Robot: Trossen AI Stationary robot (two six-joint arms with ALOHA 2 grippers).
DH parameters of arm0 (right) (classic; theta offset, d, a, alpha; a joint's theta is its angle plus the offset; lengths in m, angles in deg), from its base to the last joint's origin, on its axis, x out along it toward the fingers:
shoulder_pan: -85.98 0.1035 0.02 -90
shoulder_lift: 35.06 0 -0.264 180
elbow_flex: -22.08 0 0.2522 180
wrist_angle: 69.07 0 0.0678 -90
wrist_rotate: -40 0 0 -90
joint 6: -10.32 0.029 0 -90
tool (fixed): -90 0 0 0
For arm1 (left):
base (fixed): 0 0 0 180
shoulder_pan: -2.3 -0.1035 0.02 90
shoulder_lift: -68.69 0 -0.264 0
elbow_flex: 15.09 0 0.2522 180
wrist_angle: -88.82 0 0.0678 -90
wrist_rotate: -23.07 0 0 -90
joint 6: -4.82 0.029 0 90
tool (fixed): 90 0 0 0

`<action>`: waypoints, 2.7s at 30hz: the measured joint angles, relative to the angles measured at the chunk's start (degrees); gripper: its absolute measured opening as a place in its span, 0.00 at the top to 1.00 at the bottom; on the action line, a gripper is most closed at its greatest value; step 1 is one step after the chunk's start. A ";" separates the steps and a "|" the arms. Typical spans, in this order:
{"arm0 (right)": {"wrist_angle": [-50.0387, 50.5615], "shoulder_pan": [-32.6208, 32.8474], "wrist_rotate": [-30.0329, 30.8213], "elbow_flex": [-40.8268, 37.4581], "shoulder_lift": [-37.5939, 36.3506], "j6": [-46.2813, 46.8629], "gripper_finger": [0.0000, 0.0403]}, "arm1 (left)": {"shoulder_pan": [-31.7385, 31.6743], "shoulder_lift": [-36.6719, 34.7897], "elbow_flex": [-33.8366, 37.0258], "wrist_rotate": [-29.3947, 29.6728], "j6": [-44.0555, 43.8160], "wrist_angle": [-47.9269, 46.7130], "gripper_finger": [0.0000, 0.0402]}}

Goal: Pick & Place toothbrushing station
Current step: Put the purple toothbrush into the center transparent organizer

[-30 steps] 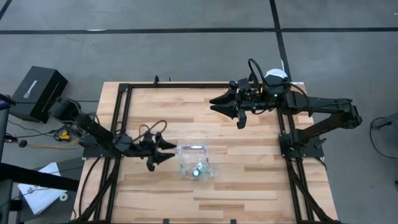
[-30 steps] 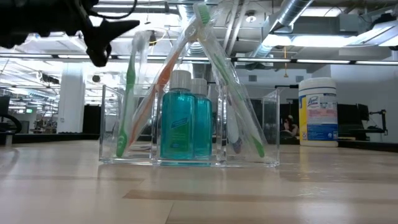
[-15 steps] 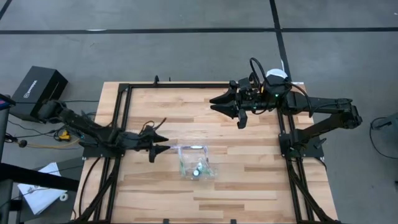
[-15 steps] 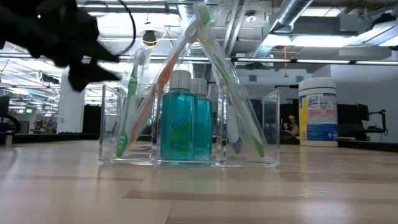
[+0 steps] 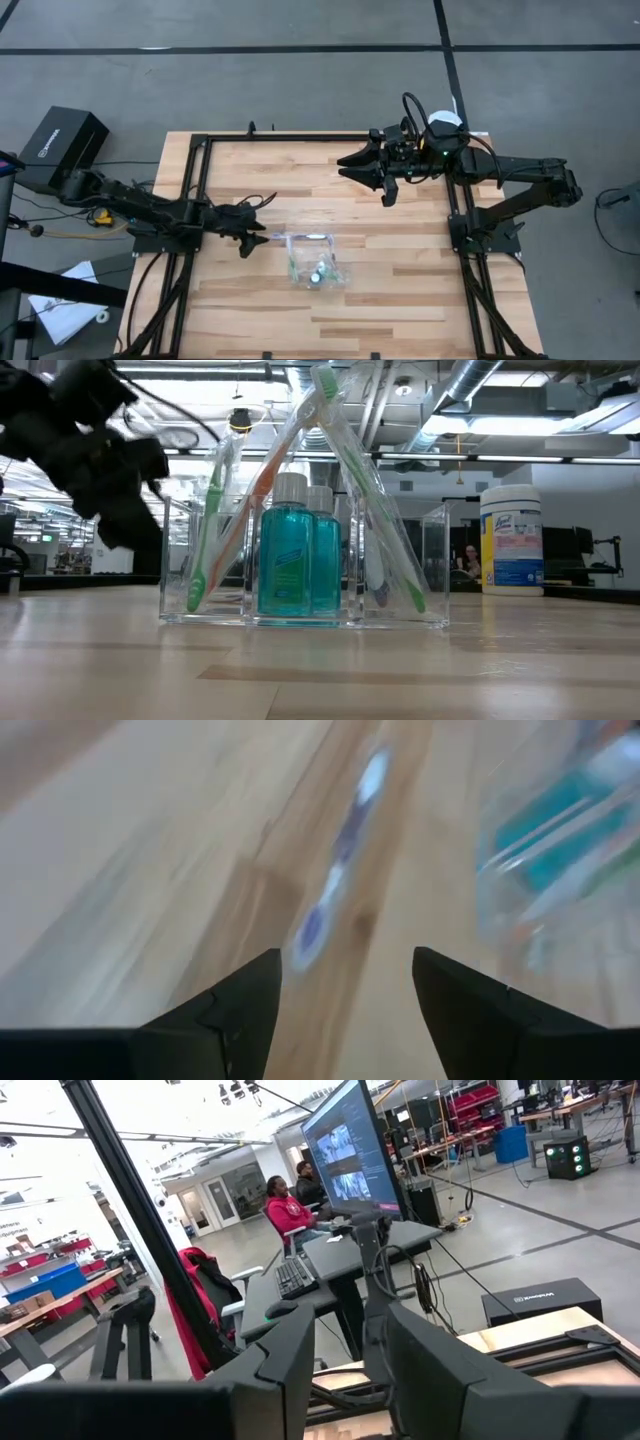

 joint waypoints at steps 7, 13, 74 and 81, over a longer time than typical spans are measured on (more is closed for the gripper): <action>0.11 0.00 -0.02 -0.01 0.00 -0.09 0.71 | -2.96 5.17 1.06 -2.99 3.16 0.43 0.45; 0.11 0.00 -0.04 0.00 0.00 -0.11 0.71 | -4.21 7.20 1.08 -3.40 5.69 2.55 0.45; 0.13 0.00 -0.20 0.00 0.00 -1.62 0.71 | -4.43 -6.40 0.93 -14.67 -14.11 17.90 1.00; 0.13 0.00 -0.17 -0.02 0.00 -2.54 0.71 | -5.28 -17.67 0.93 -16.99 -20.96 17.73 1.00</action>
